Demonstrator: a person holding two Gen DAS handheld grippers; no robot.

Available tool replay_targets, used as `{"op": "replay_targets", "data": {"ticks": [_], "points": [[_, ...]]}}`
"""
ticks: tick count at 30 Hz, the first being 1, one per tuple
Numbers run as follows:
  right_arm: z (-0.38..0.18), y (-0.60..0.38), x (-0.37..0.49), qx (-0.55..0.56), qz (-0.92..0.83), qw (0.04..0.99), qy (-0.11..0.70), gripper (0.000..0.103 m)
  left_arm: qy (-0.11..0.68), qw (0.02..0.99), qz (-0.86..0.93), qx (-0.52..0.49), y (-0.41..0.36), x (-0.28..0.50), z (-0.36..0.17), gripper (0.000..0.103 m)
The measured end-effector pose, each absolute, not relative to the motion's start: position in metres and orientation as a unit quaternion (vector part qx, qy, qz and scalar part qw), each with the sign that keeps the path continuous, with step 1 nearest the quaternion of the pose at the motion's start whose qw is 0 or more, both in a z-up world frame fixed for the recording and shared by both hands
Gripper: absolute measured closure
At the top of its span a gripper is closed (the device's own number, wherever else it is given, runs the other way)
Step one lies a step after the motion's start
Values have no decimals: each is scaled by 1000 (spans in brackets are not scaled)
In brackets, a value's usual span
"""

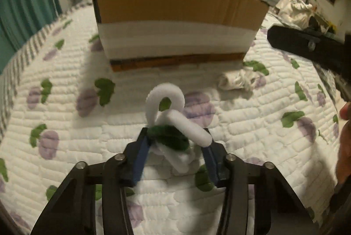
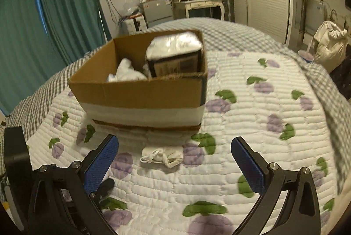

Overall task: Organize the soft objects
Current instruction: 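Grasp the white pipe-cleaner toy with the left gripper while the right grasps the white mask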

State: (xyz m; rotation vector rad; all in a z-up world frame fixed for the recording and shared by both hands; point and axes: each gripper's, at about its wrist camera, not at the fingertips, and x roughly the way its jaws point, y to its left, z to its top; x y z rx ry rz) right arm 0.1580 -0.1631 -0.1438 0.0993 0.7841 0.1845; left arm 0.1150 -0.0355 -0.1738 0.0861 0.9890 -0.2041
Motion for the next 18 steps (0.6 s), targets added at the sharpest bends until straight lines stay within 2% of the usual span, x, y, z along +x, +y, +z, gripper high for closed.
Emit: {"op": "replay_targets", "data": {"ticks": [2,8,13,17,18], "points": [[-154,-158,162,49,94,913,393,0,469,876,-107,45,-32,115,-171,70],[-178,-147,175,51,101,899,424,6,437,892,-108,38,-10,118,-153,70],[-195,-137,188,57,110,887,446,17,419,902,-96,33,7,125,-152,70],[-209,-133,193,55,107,879,462,44,426,900,-93,25,14,134,-157,70],[-210,-133,193,54,103,879,462,44,429,898,-92,24,14,135,-158,70]]}}
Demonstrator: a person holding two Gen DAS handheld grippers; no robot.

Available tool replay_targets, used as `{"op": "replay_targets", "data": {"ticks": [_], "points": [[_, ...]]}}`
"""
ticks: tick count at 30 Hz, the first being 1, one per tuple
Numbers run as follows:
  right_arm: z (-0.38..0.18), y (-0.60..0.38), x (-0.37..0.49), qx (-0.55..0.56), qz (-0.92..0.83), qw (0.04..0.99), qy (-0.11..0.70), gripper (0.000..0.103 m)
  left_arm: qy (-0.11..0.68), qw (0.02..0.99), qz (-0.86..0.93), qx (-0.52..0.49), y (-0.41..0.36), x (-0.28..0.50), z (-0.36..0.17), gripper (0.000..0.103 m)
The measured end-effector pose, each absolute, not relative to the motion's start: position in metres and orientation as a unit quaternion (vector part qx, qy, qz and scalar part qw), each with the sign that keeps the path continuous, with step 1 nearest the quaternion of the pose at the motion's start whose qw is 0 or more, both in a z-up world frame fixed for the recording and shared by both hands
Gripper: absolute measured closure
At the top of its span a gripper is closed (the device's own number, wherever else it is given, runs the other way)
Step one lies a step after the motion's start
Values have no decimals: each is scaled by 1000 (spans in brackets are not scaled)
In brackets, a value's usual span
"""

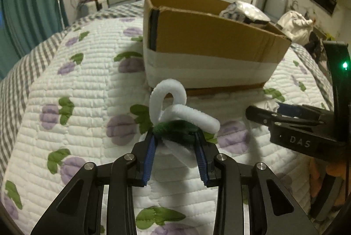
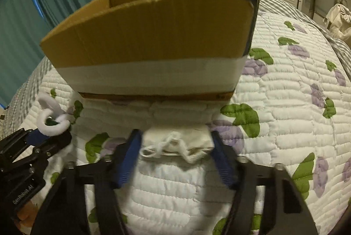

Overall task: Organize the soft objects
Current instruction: 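Grasp the white pipe-cleaner toy with the left gripper while the right grasps the white mask, then lower the toy and mask into the box and open both grippers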

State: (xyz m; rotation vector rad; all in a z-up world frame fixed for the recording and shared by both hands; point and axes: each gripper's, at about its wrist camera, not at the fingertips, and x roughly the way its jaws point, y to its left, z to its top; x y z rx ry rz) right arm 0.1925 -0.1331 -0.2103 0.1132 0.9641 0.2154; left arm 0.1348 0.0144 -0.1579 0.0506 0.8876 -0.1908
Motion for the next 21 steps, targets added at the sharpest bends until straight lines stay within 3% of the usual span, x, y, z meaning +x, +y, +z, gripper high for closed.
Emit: {"op": "replay_targets", "data": {"ticks": [9,21], "points": [[-192,-136,169,60,114,893,431,47,431,898,-86,29,11,119,-150,70],[-115,-139,93,63,139,920,360,47,379,921,-85,37,-7,68,-73,70]]}}
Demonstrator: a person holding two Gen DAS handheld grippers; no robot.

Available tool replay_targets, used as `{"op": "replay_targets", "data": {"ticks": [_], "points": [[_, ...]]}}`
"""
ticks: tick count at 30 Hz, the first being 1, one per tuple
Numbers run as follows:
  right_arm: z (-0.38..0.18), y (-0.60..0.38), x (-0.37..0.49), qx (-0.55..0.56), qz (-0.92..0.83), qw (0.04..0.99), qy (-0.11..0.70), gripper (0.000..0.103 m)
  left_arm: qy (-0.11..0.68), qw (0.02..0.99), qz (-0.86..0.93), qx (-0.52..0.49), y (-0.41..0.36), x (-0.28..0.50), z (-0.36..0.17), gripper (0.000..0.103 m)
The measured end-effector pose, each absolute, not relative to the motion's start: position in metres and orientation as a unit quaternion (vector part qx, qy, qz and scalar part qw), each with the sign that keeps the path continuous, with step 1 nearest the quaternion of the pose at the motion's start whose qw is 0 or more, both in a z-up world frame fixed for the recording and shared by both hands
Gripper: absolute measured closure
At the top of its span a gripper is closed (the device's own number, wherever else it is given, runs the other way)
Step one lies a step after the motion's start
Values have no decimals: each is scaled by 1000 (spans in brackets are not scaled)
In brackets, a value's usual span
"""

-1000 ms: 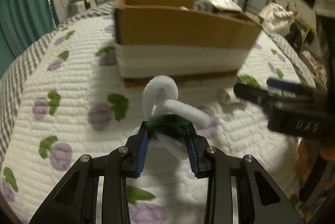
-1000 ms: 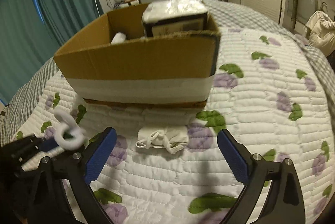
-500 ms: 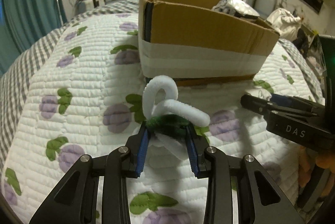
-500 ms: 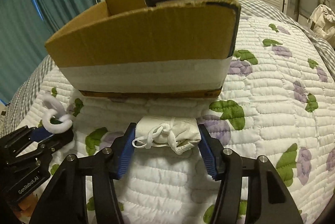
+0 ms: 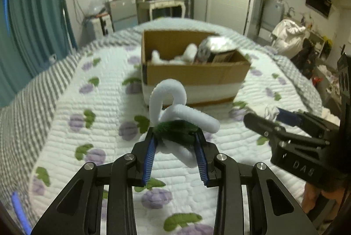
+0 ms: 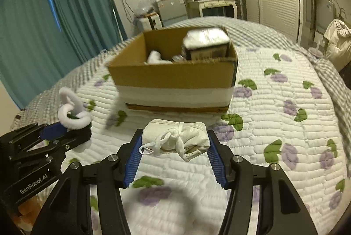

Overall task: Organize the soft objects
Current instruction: 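Lower the toy and mask into the box and open both grippers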

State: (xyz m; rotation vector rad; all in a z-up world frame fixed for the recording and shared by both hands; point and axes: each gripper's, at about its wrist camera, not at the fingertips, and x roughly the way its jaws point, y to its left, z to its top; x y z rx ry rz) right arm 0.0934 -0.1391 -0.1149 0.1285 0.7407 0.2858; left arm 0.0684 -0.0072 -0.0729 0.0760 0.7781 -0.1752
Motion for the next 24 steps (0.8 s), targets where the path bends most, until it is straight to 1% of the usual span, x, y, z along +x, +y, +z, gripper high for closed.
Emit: {"op": "replay_targets", "data": {"ticks": [6,12,19,24], "points": [[-76,-140,77,56,144,932,328,47,345,933,-84,51,-15,62,-37,70],[-40,-138,88,37,139,943,299,47,320,942,-83,60,-20,78,-14,70],[-1,-143,128,23,134,954,269,47,292,951,-84,58,-27,122,8,70],[17,-144,175,19,133,957,256,47,286,953,-81,55,-31,168,10,70]]}}
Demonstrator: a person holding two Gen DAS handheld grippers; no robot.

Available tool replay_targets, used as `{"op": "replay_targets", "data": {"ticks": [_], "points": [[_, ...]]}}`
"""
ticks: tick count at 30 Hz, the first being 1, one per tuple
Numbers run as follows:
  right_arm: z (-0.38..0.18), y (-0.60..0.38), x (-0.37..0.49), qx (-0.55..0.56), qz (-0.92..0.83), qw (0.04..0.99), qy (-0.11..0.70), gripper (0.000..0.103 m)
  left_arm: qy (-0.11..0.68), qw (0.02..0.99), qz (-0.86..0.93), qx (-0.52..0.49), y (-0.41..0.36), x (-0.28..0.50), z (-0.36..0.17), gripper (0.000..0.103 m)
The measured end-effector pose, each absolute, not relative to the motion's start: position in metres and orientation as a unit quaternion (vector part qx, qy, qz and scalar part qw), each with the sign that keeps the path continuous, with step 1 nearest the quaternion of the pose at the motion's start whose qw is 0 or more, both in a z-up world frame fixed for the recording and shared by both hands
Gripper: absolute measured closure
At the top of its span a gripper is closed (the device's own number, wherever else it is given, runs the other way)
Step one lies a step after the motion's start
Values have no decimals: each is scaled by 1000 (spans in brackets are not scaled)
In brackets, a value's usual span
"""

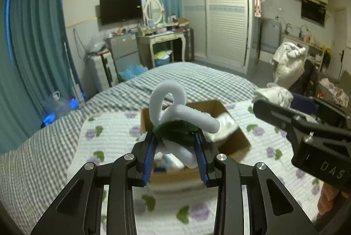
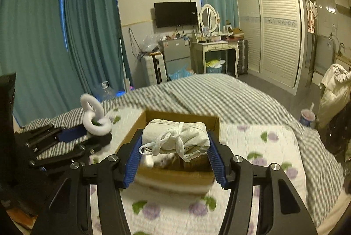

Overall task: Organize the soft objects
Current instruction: 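Lower the toy and mask into the box and open both grippers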

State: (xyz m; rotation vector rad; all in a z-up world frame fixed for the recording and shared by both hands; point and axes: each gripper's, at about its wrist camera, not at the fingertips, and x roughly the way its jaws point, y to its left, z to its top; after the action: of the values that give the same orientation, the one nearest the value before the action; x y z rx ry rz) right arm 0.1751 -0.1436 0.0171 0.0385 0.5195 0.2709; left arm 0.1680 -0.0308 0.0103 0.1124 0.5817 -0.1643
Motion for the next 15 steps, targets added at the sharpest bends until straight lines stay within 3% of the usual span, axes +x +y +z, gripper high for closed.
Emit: {"op": "replay_targets", "data": {"ticks": [7,15], "points": [[12,-137,247,11,132,955,266,47,301,948,-76,64,-35,229,-12,70],[-32,-136,326,19,137,939,315,47,344,935,-65,60,-32,289,-52,70]]}}
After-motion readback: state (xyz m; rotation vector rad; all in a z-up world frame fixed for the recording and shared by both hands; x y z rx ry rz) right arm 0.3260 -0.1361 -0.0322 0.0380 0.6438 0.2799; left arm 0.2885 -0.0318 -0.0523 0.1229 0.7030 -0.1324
